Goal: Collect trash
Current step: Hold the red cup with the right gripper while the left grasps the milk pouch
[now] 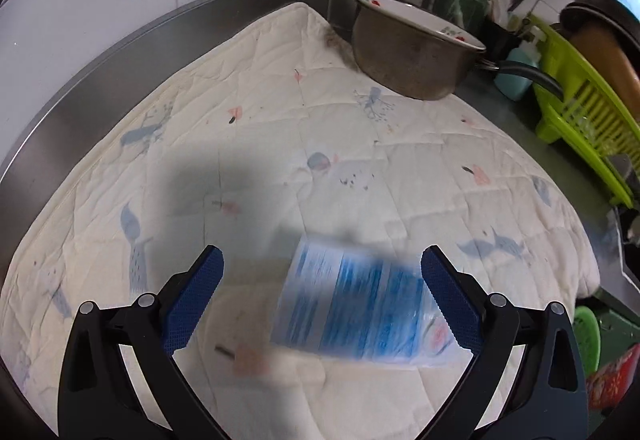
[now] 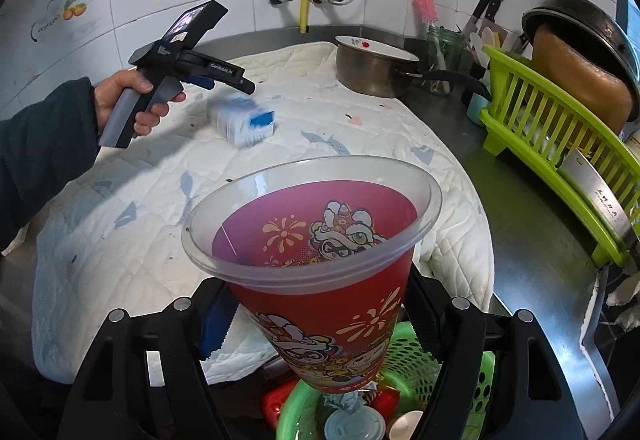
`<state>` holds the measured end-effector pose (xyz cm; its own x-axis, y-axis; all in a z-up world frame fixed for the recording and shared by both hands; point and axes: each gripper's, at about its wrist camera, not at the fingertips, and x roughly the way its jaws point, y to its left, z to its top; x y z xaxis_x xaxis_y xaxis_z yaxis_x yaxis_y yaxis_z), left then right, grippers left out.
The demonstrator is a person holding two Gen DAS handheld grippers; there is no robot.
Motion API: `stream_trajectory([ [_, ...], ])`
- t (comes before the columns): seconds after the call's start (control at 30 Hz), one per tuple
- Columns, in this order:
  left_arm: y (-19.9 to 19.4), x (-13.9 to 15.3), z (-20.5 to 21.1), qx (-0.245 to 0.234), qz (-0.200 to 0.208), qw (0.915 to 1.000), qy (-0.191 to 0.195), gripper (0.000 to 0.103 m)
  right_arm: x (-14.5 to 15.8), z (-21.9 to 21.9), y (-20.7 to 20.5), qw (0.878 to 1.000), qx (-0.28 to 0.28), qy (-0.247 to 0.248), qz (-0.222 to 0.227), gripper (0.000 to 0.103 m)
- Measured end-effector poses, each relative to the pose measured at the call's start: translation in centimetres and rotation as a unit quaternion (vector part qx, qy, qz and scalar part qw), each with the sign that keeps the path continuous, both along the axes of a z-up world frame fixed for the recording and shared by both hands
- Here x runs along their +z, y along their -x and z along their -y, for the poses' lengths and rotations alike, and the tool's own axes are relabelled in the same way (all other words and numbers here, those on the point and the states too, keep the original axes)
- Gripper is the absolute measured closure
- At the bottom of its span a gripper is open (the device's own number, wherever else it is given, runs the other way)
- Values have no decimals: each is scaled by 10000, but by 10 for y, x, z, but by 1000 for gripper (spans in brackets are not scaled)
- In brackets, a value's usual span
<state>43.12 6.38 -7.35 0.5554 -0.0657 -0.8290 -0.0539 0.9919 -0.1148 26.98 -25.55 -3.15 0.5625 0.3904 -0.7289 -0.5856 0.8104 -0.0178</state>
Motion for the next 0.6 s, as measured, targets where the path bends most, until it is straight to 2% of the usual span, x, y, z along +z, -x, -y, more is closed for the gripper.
stream_trajectory([
  [0.1,13,4,2,-160,3,9997,191,5,3,-2,6,10000,30,-34,19,32],
  [0.23,19,9,15,-572,78,9983,27,5,7,-3,13,9999,80,-93,76,32],
  [0.33,16,14,18,-873,79,9961,104,5,11,-3,16,9998,110,-122,110,32],
  [0.4,18,19,21,-1089,229,9937,-98,5,12,-2,17,9998,93,-123,106,32],
  [0.5,25,25,23,-1613,403,9855,-338,5,12,1,16,9999,58,-120,110,32],
  [0.6,35,25,25,-2213,611,9711,-655,5,10,2,15,9999,-3,-144,59,32],
])
